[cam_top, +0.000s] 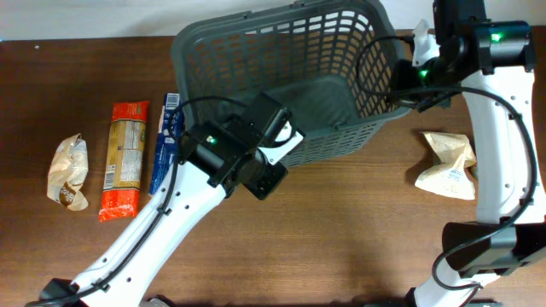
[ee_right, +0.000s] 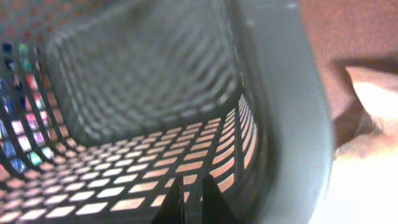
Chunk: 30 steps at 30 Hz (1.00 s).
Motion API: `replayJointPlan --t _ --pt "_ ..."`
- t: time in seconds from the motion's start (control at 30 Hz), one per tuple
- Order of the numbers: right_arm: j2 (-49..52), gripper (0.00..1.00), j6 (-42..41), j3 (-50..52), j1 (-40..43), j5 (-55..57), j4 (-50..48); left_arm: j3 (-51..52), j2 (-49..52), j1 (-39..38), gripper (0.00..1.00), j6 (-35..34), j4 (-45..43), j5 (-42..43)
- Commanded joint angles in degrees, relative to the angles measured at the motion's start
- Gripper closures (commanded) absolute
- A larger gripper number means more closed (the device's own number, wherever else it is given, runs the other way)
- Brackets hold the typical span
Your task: Pack container
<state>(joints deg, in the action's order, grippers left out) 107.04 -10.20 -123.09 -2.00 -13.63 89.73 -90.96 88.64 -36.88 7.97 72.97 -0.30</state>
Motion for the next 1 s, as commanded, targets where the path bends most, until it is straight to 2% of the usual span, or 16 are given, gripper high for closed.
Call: replayJointPlan --t 0.0,0.13,0.43,0.5,0.6,0.63,0.67,0.7,0.73,0.77,0.83,0.87,0.97 --pt "0.2 0.96 0.92 0.42 -0.24 4.79 2.56 0.39 -0.17 2.19 0.98 1.42 -0.96 -1.49" --pt "0.15 0.96 0.94 0.42 -0.24 6.86 4.39 0.39 -0.17 3.85 0.98 2.03 -1.62 -1.46" --pt "-0.83 0.96 1.2 0.22 -0.22 6.73 1.44 -1.07 -0.26 4.42 0.98 1.73 -0.02 -0.2" --pt "-2.47 0.96 1.2 -2.45 0.09 6.6 -0.07 -7.69 -0.74 4.42 0.98 1.75 5.62 3.3" --pt "-4.59 0.96 1.16 -8.15 0.9 6.64 -1.16 -18.88 -1.75 4.44 0.98 1.53 11.78 1.86" --pt "-5.33 0.96 1.14 -10.62 1.49 6.64 -1.29 -22.82 -2.05 4.44 0.94 1.03 13.25 -0.07" --pt "-5.92 0.96 1.14 -13.05 2.25 6.69 -1.29 -25.75 -2.25 4.44 0.82 0.28 14.1 -2.47" --pt "-6.62 0.96 1.07 -15.78 3.3 6.82 -1.14 -29.03 -2.54 4.44 0.65 -0.87 14.82 -6.03" --pt "-7.13 0.96 0.83 -17.77 4.33 6.86 -0.94 -31.1 -2.73 4.59 0.31 -1.6 15.15 -9.11" --pt "-7.82 0.96 0.52 -20.37 6.23 6.86 -0.52 -33.11 -2.99 5.14 0.2 -1.95 15.34 -12.55" --pt "-8.94 0.96 -0.39 -24.02 10.43 6.88 0.5 -35.19 -3.32 6.84 0.13 -1.92 15.56 -16.68" --pt "-9.51 0.96 -1.27 -25.49 13.35 6.86 1.05 -35.52 -3.39 8.28 0.05 -1.9 15.58 -17.68" --pt "-11.28 0.96 -2.43 -27.43 23.32 6.84 2.62 -35.28 -2.47 15.02 0.0 -1.9 15.8 -16.92"
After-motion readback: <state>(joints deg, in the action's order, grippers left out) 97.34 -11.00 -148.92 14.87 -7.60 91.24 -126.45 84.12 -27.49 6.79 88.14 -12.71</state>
